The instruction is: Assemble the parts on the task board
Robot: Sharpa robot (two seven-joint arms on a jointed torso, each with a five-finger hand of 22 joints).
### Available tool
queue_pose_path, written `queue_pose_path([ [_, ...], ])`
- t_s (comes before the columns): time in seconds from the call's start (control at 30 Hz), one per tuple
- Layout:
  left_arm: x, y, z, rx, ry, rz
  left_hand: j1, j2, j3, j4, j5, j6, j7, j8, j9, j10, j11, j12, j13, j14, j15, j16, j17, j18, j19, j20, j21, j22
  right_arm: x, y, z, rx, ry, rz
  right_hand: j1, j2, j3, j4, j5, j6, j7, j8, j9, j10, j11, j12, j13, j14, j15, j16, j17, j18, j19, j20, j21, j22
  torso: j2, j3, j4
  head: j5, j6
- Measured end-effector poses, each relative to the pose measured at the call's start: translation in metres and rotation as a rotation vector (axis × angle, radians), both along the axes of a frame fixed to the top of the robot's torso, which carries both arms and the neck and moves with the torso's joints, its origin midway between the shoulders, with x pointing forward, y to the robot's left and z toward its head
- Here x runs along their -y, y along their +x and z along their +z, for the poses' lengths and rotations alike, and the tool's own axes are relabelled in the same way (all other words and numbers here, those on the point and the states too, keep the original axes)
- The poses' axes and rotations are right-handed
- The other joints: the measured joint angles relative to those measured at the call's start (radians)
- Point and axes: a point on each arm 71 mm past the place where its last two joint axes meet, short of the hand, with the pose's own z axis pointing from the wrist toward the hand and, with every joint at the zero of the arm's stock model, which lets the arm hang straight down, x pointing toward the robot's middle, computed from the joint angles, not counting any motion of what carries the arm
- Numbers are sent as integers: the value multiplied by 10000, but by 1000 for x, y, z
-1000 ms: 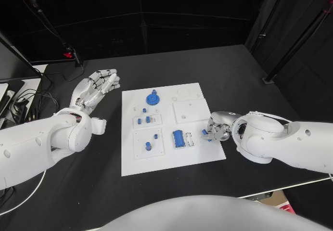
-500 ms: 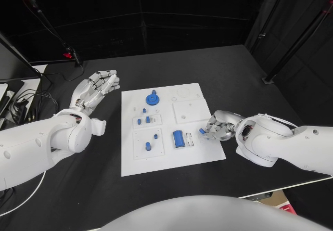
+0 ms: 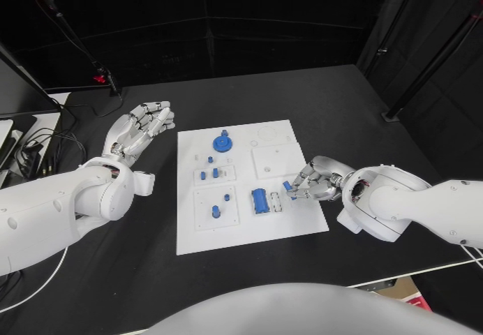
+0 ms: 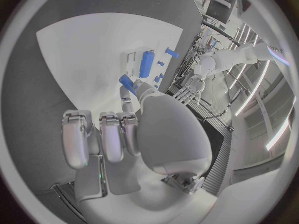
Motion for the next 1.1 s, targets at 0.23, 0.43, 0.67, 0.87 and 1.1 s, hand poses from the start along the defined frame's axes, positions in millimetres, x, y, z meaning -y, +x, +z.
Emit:
queue_pose_path([
  [0.23,2,0,0,-1,-11,-34,0,0,0,0,0,0,0,0,0,0,0,0,0,0,0,0,0,0,0,0,0,0,-9,1,-2,-780,986,-280,-367,50,-437,246,25,615,-367,-126,-62,-23,-23,2,0,0,-72,0,0,0,0,0,0,0,3,-1,0,56,-19],
  [0.43,3,0,0,-1,-15,-44,17,16,-1,0,0,0,0,0,0,0,0,0,0,0,0,0,-2,0,0,0,0,1,-14,1,-4,-1165,1114,-309,-615,169,-735,489,168,795,-546,-206,-58,-40,-39,2,0,0,-72,0,-1,0,-35,-35,0,0,4,1,1,74,-50],
  [0.67,3,0,0,-1,-17,-51,41,39,-56,-2,0,0,0,0,-11,-35,34,0,0,0,0,0,-17,0,0,0,0,1,-20,3,-6,-1228,686,-102,-638,192,-773,528,172,828,-580,-263,-58,-39,-39,2,0,0,-72,0,-1,-1,-33,-37,0,0,5,2,-4,103,-71],
  [0.87,4,0,0,-2,-24,-69,41,39,-56,-2,0,0,0,0,-11,-35,34,0,0,-34,-34,0,-16,0,0,0,0,-14,-22,5,-6,-956,168,73,-678,233,-811,565,172,828,-580,-270,-58,-3,-75,2,0,0,-72,0,-1,0,0,-70,0,1,5,4,-12,105,-81],
  [1.1,4,0,0,-2,-27,-76,41,39,-56,-2,0,0,0,0,-11,-35,34,0,0,-34,-34,0,-16,1,0,0,0,-14,-25,7,-6,-699,-301,259,-678,233,-816,570,171,864,-615,-292,-62,-2,-75,2,0,0,-71,0,-1,0,0,-70,0,0,4,4,-12,119,-81],
])
